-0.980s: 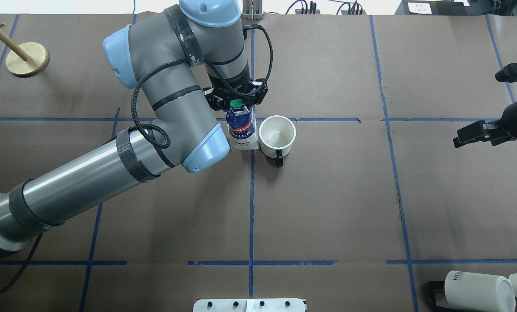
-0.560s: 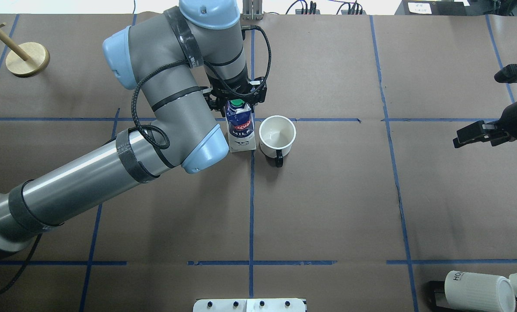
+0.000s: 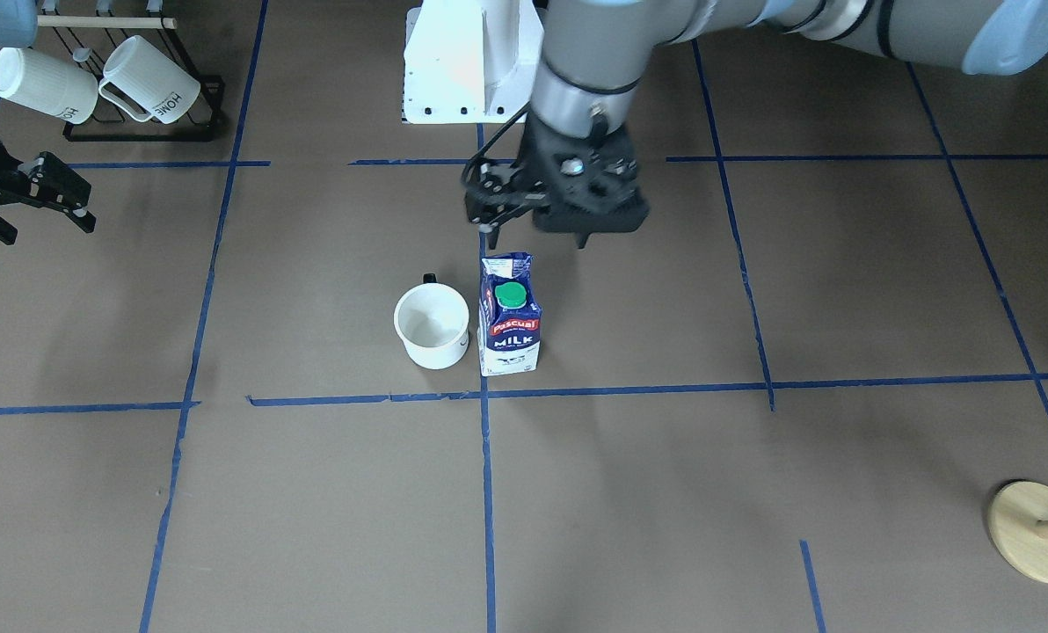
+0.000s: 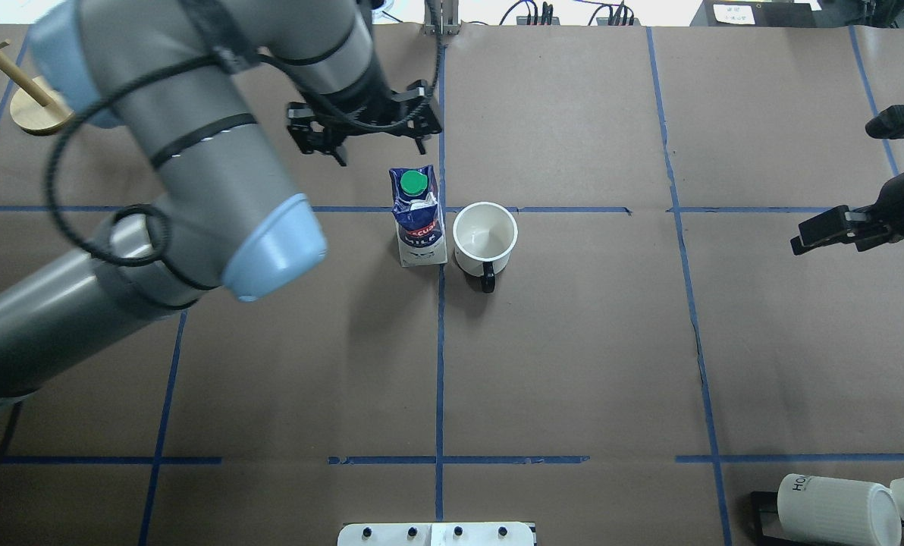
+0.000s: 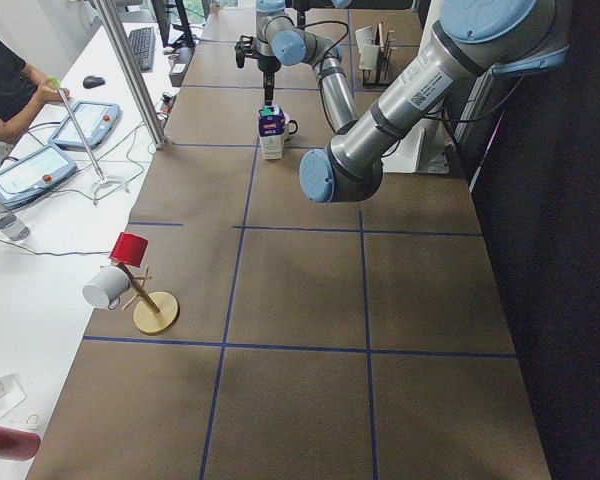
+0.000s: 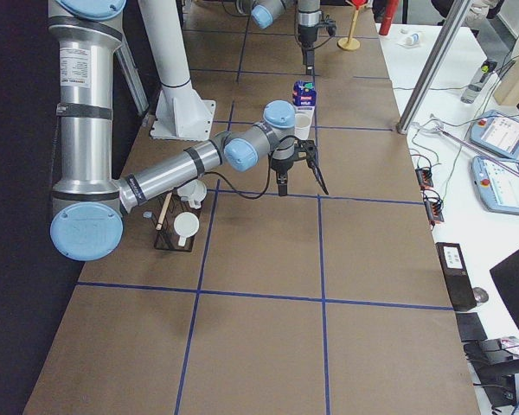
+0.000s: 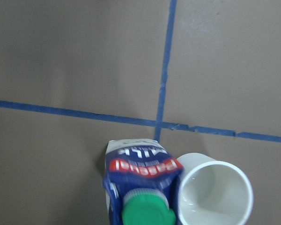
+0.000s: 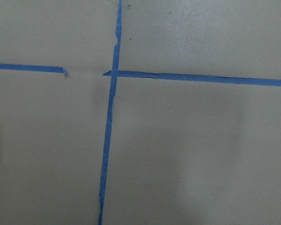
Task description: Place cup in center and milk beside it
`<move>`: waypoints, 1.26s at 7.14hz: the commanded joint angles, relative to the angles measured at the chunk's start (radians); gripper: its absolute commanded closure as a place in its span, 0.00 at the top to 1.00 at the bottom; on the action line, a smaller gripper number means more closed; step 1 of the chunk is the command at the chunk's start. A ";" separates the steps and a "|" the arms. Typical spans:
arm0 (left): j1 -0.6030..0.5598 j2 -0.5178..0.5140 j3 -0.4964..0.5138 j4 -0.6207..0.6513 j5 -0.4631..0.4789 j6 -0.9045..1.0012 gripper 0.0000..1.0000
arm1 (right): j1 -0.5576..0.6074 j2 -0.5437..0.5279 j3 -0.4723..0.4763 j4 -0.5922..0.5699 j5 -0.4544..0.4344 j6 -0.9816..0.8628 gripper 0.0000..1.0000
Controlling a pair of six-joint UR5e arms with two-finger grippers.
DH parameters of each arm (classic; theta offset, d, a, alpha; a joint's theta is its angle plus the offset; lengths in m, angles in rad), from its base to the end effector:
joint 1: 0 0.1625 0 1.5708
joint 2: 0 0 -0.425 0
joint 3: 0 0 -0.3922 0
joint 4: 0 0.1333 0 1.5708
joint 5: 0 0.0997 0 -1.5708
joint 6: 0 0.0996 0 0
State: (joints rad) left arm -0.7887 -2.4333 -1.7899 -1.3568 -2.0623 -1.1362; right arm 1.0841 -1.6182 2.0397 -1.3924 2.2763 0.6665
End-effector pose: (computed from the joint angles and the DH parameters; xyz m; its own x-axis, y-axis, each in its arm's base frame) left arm 0.3888 -0.5138 0.0735 0.5699 -0.0470 -0.8204 0.1453 0.9884 0.0444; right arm -0.1557 -0.4412 0.4329 0.6330 -0.0831 0.7697 -0.0067 0.9936 0.1129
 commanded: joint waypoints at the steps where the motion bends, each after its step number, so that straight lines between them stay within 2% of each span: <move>1: -0.099 0.222 -0.200 0.012 -0.010 0.205 1.00 | 0.179 -0.006 -0.063 -0.013 0.150 -0.178 1.00; 3: -0.225 0.472 -0.261 -0.001 -0.088 0.533 1.00 | 0.313 -0.012 -0.151 -0.019 0.172 -0.394 1.00; 4: -0.353 0.620 -0.270 -0.007 -0.134 0.767 1.00 | 0.398 -0.011 -0.195 -0.072 0.176 -0.557 1.00; 5: -0.507 0.745 -0.243 -0.005 -0.178 1.058 1.00 | 0.501 -0.008 -0.235 -0.202 0.173 -0.793 1.00; 6: -0.665 0.773 -0.121 -0.004 -0.182 1.287 1.00 | 0.567 0.007 -0.255 -0.312 0.160 -0.967 1.00; 7: -0.822 0.758 0.065 -0.013 -0.194 1.519 1.00 | 0.626 0.012 -0.260 -0.362 0.126 -1.049 1.00; 8: -0.875 0.740 0.157 -0.013 -0.226 1.605 1.00 | 0.649 0.005 -0.260 -0.367 0.120 -1.070 1.00; 9: -0.898 0.755 0.177 -0.004 -0.284 1.606 1.00 | 0.614 0.007 -0.256 -0.448 0.120 -1.071 1.00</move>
State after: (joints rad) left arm -1.6314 -1.6847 -1.6779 -1.3666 -2.2922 0.4085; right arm 1.7081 -1.6117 1.7823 -1.7684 2.4019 -0.3809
